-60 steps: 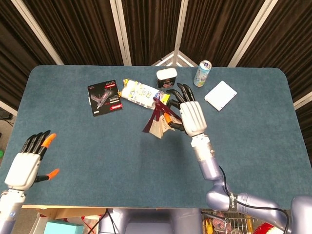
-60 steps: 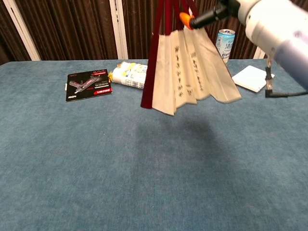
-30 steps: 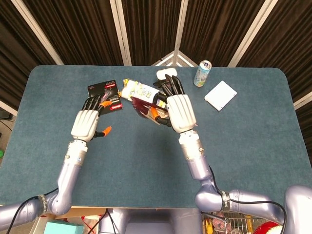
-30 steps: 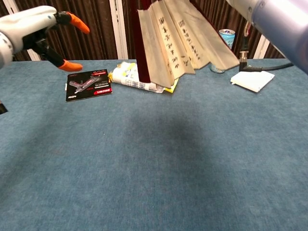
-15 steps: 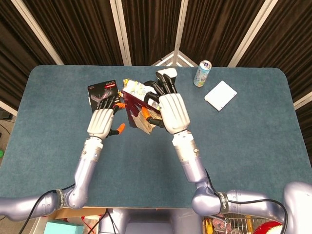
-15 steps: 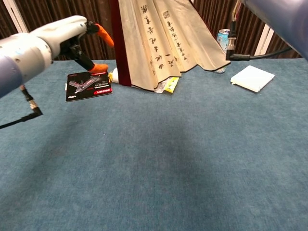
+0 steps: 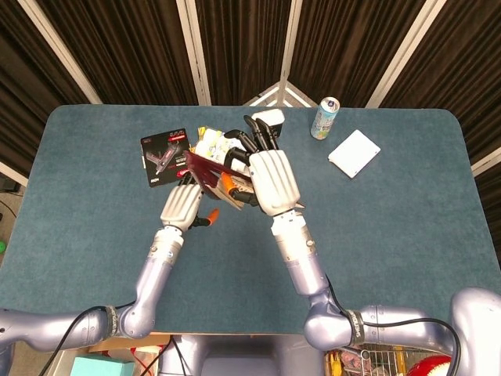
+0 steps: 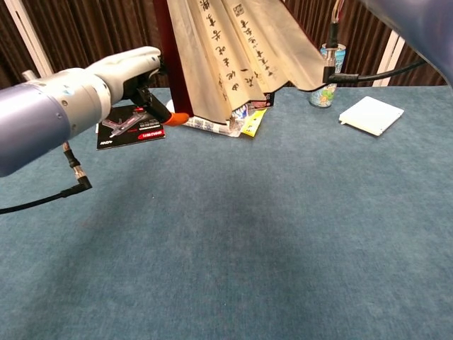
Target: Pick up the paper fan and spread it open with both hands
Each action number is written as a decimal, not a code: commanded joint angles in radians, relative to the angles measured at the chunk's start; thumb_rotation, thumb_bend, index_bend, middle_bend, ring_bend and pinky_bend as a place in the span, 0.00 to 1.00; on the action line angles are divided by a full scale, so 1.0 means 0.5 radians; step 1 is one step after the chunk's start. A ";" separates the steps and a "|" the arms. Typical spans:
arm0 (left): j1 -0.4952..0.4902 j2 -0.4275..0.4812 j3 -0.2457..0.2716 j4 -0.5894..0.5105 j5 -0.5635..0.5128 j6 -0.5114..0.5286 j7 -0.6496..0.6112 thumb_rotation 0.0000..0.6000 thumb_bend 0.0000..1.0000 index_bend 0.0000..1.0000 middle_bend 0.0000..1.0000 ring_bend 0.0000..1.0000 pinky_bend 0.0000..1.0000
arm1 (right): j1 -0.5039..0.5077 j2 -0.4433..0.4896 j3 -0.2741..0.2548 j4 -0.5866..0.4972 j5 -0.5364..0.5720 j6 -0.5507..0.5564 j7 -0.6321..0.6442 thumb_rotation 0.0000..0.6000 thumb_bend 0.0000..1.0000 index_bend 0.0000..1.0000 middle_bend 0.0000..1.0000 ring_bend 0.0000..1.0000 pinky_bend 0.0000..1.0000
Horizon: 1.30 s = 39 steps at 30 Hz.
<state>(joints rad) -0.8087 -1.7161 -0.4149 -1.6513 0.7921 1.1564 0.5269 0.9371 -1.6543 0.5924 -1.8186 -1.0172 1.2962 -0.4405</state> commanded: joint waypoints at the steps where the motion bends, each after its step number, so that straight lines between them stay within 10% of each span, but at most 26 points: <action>1: -0.014 -0.036 0.008 0.024 0.017 0.033 -0.021 1.00 0.59 0.56 0.12 0.00 0.00 | 0.003 0.010 -0.009 -0.008 0.002 0.006 0.004 1.00 0.59 0.70 0.28 0.05 0.00; 39: 0.175 0.583 0.041 -0.250 0.143 0.168 -0.087 1.00 0.68 0.67 0.14 0.00 0.00 | -0.330 0.438 -0.349 0.136 -0.289 0.004 0.288 1.00 0.59 0.75 0.30 0.05 0.00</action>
<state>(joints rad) -0.7248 -1.4381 -0.3913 -1.7687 0.8603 1.2405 0.4855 0.7754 -1.4414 0.4236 -1.7569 -1.1531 1.2998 -0.2995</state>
